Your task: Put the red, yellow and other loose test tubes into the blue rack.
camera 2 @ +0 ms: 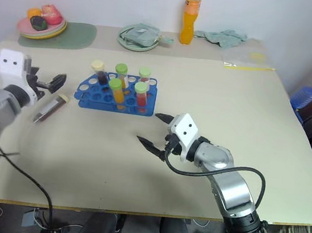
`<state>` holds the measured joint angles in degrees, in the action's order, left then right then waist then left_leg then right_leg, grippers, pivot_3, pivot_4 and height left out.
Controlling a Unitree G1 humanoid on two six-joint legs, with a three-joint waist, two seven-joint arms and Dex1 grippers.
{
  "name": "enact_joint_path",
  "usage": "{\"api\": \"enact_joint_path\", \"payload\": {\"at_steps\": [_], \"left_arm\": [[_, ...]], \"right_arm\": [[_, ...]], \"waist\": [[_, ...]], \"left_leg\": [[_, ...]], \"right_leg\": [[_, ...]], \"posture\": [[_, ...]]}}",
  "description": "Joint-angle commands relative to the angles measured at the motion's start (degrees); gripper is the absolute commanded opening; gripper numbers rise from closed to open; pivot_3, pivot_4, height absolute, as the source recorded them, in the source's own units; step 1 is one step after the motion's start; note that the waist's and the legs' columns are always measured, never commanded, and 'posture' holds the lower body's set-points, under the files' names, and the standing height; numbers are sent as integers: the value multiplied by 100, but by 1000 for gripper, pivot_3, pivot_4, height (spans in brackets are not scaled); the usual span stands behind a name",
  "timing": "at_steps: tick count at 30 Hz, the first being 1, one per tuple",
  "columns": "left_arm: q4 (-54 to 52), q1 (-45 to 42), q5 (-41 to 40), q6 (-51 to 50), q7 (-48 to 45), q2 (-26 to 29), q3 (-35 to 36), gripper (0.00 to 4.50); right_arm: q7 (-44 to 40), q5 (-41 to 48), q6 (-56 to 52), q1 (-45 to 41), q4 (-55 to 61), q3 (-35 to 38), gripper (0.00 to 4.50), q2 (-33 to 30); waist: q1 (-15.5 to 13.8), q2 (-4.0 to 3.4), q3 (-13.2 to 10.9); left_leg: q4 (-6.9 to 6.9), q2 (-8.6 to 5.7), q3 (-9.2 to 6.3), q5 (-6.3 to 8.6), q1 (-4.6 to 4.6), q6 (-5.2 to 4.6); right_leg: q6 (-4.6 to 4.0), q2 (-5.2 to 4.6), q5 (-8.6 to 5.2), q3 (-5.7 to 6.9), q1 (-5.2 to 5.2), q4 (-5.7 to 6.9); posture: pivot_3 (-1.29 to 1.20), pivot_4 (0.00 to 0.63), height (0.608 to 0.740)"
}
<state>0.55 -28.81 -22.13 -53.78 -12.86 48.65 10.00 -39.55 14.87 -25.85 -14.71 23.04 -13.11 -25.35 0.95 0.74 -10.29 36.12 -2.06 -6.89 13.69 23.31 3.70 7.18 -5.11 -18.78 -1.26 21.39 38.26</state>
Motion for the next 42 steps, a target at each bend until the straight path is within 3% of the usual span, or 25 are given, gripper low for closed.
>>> {"api": "enact_joint_path", "payload": {"at_steps": [1,7,11,15,18,21,23,24,25,27,30,33,35,38,42], "left_arm": [[526,-718,49,-994,-1083,508,-943,4424],[1512,-1867,338,-1594,-2728,898,-2530,4424],[2338,-2365,996,-1073,-3455,820,-3474,4424],[3361,-2729,1664,-372,-3769,643,-3851,4424],[3819,-2886,1910,-191,-3966,527,-3856,3645],[3958,-2890,2105,-110,-4229,509,-3856,2263],[3972,-2848,2194,-99,-4320,547,-3764,1207],[3980,-2830,2210,-77,-4334,586,-3681,839],[3988,-2816,2190,30,-4303,626,-3525,765],[4042,-2756,1942,605,-3899,648,-2781,765],[3748,-2369,1473,2329,-2169,337,-1000,765],[2453,-1582,1222,2950,-1460,-35,-13,765],[1174,-876,711,3324,-1412,-619,541,765],[-573,178,230,4403,-1611,-1488,753,765],[-1492,986,673,4768,-785,-2608,297,765]], "right_arm": [[-39,24,144,-139,30,-15,4500,88],[-7,-20,175,-139,15,-12,4500,119],[120,-61,140,-74,103,-23,4500,166],[214,-71,113,17,189,19,4500,171],[259,-69,101,56,215,24,4500,187],[278,-67,91,65,225,24,4500,200],[281,-65,89,68,230,26,4500,194],[280,-65,93,74,235,27,4500,186],[279,-66,94,79,241,28,4500,178],[271,-65,96,92,259,34,4500,159],[252,-45,90,132,288,56,4500,131],[241,-35,96,141,280,80,4500,117],[260,-66,122,101,234,98,4500,123],[307,-84,151,-6,138,138,4500,184],[250,-110,201,-94,47,60,4500,214]], "waist": [[4,1,0],[65,0,-1],[131,0,-1],[162,2,-2],[157,2,-2],[162,2,-2],[158,2,-2],[158,2,-2],[158,2,-2],[159,5,-3],[156,16,-6],[143,18,-5],[140,14,-2],[93,16,0],[6,16,0]], "left_leg": [[1,0,0,0,1,0],[-10,3,6,-1,4,2],[-8,4,7,-1,5,2],[-9,5,7,-2,6,2],[-8,5,8,-1,9,2],[-7,5,8,-1,9,1],[-7,5,7,-1,9,1],[-6,5,7,-1,9,1],[-5,5,7,-1,9,1],[-5,5,6,-1,10,1],[-3,9,5,-2,15,2],[-2,6,-4,-2,17,3],[0,-2,3,-2,18,3],[5,-5,16,-2,18,3],[5,-6,19,-1,14,2]], "right_leg": [[0,-1,0,0,-1,-2],[-1,2,-1,-3,12,4],[-1,3,-1,-4,15,7],[-1,3,-1,-4,18,8],[-1,3,-1,-4,21,9],[-1,3,-1,-5,22,10],[-1,2,-1,-4,22,11],[-1,2,-1,-4,21,12],[-1,2,-1,-5,21,12],[-1,1,-1,-5,23,15],[-1,0,-1,-6,33,22],[-1,-17,0,-11,40,25],[1,-31,0,-13,40,25],[3,-45,2,-17,36,19],[2,-41,3,-19,36,19]], "posture": [[0,150,740],[0,150,740],[0,150,740],[0,150,740],[0,150,740],[0,150,740],[0,150,740],[0,150,740],[0,150,740],[0,150,740],[0,150,740],[0,150,740],[0,150,740],[0,150,740],[0,150,740]]}}
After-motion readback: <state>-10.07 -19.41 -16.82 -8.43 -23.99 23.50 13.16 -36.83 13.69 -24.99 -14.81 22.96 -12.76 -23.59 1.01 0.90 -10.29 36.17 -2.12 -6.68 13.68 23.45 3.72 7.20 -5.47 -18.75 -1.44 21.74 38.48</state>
